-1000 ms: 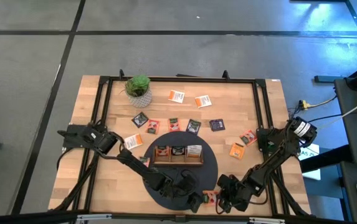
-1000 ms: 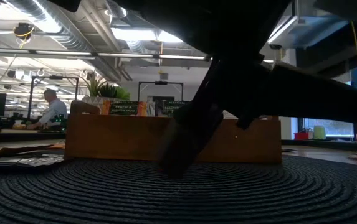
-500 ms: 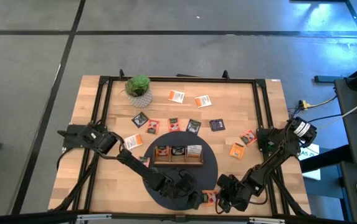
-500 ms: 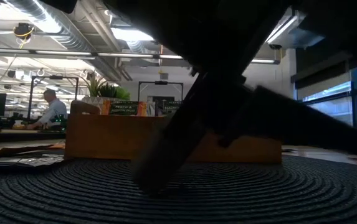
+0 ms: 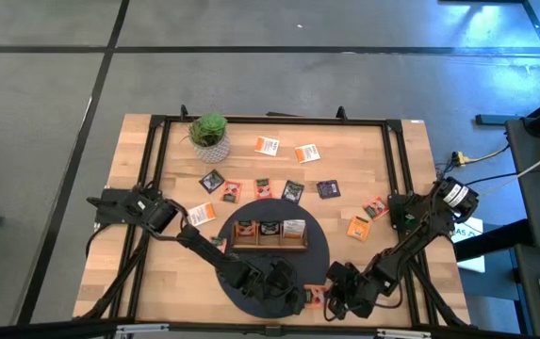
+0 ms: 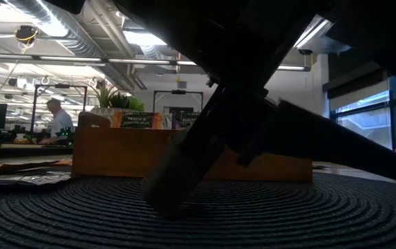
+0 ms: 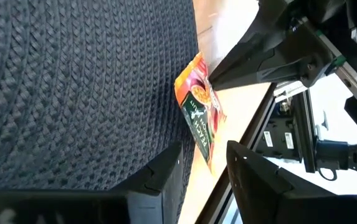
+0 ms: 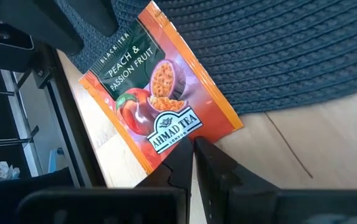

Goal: Pick & Place Tea
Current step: Put the orange tea bag into the left slot of the wooden organizer

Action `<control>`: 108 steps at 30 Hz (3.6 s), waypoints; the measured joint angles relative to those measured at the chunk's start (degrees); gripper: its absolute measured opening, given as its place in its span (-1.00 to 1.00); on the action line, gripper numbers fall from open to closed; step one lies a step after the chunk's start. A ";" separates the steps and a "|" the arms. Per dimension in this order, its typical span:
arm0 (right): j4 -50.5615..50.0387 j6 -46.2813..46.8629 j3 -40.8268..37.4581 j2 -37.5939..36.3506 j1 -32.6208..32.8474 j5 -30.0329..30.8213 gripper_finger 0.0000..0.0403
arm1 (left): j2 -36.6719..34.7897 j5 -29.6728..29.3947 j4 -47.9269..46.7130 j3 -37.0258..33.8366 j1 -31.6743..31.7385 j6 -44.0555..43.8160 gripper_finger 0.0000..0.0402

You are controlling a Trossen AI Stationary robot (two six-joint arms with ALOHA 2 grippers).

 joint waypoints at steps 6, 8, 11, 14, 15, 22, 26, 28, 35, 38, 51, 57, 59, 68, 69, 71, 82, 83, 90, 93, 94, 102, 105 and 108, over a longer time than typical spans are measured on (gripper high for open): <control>0.04 -0.04 0.00 0.00 -0.91 0.00 -0.88 | 0.00 0.68 -0.12 0.00 0.96 1.04 -0.40; 0.04 -0.07 0.00 0.00 -1.28 -0.02 -0.88 | 0.00 1.35 -0.60 0.00 1.11 1.40 -0.40; 0.04 -0.11 0.00 -0.02 -1.79 -0.02 -0.88 | -0.07 1.49 -1.50 0.00 1.26 1.42 -0.40; 0.07 -0.17 0.02 -0.02 -2.17 -0.01 -0.88 | -0.07 1.47 -1.54 0.01 1.26 1.57 -0.40; 0.06 -0.17 0.03 -0.02 -2.28 0.18 -0.88 | -0.07 1.50 -1.55 0.02 1.26 1.57 -0.40; 0.04 -0.20 0.04 -0.02 -2.40 2.55 -0.88 | -0.07 1.57 -1.60 0.02 1.30 1.80 -0.40; 0.26 -0.20 0.04 -0.02 -2.40 2.56 -0.88 | -0.07 1.74 -1.33 0.00 1.28 2.80 -0.40; 0.28 -0.20 0.04 -0.02 -2.40 2.54 -0.88 | -0.07 1.72 -1.26 0.01 1.28 2.89 -0.41; 0.44 -0.20 0.04 -0.02 -2.40 2.54 -0.88 | 0.00 1.47 -0.18 0.00 1.30 3.08 -0.60; 0.46 -0.21 0.04 -0.02 -2.38 2.54 -0.88 | 0.02 1.45 0.03 0.00 1.33 3.08 -0.71; 0.57 -0.46 0.04 -0.10 -2.37 -1.55 -0.88 | -0.02 2.07 0.09 0.00 1.35 6.99 -0.98; 0.52 -0.26 0.09 -0.68 -1.46 -4.77 -0.88 | -1.72 6.64 0.36 -0.13 2.20 11.73 -0.98; -0.05 -0.28 0.07 -1.38 -1.42 -4.96 -0.88 | -3.24 9.37 -0.45 -0.13 2.68 15.61 -0.99; -2.65 -0.42 0.09 -4.07 -1.51 -4.72 -0.88 | -16.78 26.75 -20.60 -0.04 8.55 36.42 -0.99; -3.06 -0.39 0.07 -4.07 -1.53 -4.72 -0.88 | -18.97 26.85 -24.92 -0.04 9.19 38.95 -0.99; -3.30 -0.29 0.07 -4.07 -1.58 -4.72 -0.88 | -23.35 26.49 -32.26 0.00 10.35 43.72 -0.99; -2.48 -0.26 0.07 -4.07 -5.56 -4.55 -0.88 | -39.87 17.42 -73.65 0.00 14.29 60.16 -0.99; -2.49 -0.27 0.07 -4.07 -6.32 -4.53 -0.88 | -39.97 17.39 -76.52 0.00 14.81 60.40 -0.99; -2.61 -0.63 0.07 -4.07 -12.46 -4.48 -0.88 | -38.01 19.55 -81.16 0.00 17.28 64.47 -0.99; -2.51 -1.31 0.07 -4.07 -14.59 -4.48 -0.88 | -36.88 21.00 -80.56 0.00 17.74 66.52 -0.99; -2.36 -1.80 0.07 -4.07 -15.17 -4.48 -0.88 | -36.51 21.19 -80.56 0.00 17.92 67.27 -0.99; -1.01 -3.43 0.09 -4.04 -17.03 -4.48 -0.88 | -35.10 21.49 -79.75 0.00 17.96 69.70 -0.99; -1.03 -3.43 0.09 -4.04 -17.07 -4.48 -0.88 | -34.94 21.41 -79.42 0.00 18.00 70.59 -0.99; -1.04 -3.43 0.09 -4.04 -17.07 -4.48 -0.88 | -34.93 21.40 -79.36 0.00 18.45 70.60 -0.99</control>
